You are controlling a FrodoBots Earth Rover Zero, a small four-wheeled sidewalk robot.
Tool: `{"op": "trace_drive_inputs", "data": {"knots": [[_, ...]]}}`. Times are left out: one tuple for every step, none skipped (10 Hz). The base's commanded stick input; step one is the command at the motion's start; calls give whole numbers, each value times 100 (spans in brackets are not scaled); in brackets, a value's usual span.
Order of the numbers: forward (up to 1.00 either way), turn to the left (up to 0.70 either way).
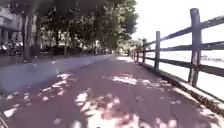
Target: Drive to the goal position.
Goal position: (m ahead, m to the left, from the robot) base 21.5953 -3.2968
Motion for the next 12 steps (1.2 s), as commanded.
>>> {"op": "trace_drive_inputs", "data": {"knots": [[70,-2],[70,-24],[70,-35],[70,-35],[70,-35],[70,-35],[70,-35],[70,-35],[70,-20],[70,0],[70,0],[70,0]]}}
